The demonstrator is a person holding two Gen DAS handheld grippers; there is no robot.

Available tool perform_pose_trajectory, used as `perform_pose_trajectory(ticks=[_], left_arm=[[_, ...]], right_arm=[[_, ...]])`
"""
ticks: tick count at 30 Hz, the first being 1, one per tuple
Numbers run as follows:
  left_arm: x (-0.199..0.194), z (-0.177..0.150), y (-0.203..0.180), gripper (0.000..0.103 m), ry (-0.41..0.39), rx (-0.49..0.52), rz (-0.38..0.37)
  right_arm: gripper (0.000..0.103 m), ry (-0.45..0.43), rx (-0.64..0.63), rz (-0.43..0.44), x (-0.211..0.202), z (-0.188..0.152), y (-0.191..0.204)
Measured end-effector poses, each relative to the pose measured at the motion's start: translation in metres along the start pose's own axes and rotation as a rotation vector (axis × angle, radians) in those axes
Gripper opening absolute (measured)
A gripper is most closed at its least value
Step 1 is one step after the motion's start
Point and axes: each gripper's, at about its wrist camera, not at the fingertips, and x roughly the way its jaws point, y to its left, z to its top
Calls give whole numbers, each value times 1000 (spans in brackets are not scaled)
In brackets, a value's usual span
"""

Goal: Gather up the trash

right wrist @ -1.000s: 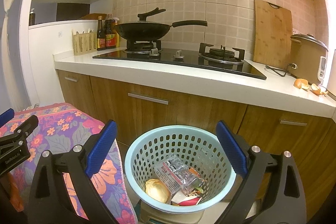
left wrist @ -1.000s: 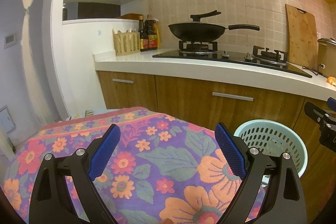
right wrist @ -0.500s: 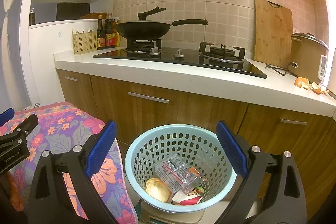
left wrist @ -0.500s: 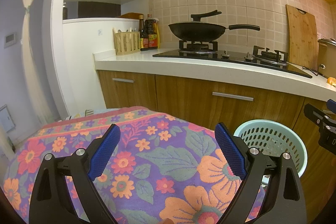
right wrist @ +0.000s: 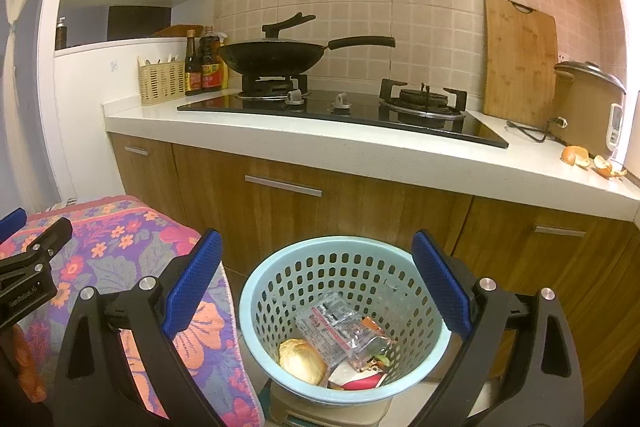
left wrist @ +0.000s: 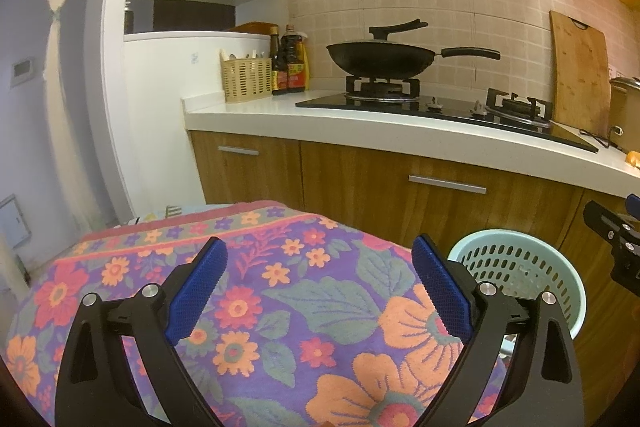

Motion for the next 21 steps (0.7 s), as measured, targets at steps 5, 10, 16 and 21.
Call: perform_pose_trajectory(ticks=[5,10,16,21], left_arm=[[-1,1,1,95,-3,-12,18],[-4,0,1,95,-17,-14,35],[-4,2,3,96,-6,-42,13],[-5,2,3,96,-8,-46,16]], right_arm=[[91,-2,0,-6,0,0,-1],[91,-4,0,-10,0,0,0],[91,-4,-5,-9,-1,0,3],[91,-4,-12,-4,0,0,7]])
